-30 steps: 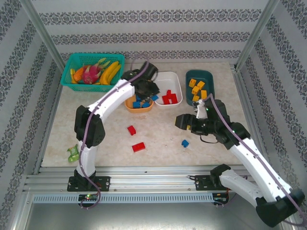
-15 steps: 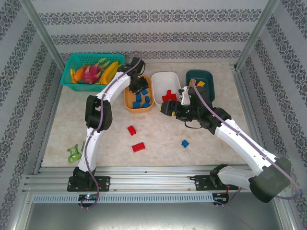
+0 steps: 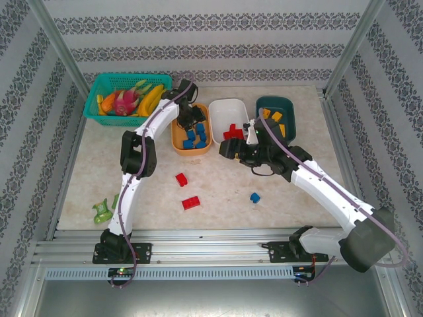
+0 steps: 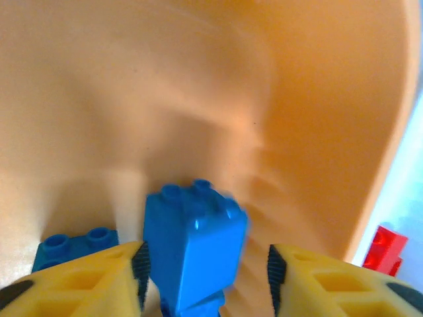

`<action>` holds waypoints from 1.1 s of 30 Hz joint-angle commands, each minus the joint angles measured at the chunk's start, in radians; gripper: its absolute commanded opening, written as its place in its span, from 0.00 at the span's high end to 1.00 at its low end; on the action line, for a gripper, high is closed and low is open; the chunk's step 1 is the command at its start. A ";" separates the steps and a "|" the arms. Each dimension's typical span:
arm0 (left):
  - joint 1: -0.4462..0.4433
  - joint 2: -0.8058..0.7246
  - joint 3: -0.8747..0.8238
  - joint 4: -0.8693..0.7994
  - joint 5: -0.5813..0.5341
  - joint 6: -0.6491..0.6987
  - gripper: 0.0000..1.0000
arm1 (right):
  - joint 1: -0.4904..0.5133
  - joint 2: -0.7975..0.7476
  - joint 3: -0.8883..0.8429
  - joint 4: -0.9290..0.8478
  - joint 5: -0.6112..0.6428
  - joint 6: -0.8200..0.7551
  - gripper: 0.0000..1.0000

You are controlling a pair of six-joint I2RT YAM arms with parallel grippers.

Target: Sort the legos into containers by color

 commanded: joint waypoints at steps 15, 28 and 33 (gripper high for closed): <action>-0.013 -0.592 -0.450 0.106 0.012 0.025 0.27 | 0.118 0.066 0.131 -0.464 0.373 -0.139 0.28; -0.074 -1.441 -1.361 0.095 -0.160 -0.076 0.26 | 0.386 0.275 0.237 -0.357 0.327 -0.258 0.28; -0.075 -1.740 -1.478 -0.064 -0.264 -0.119 0.23 | 0.454 0.551 0.462 -0.404 0.340 -0.345 0.17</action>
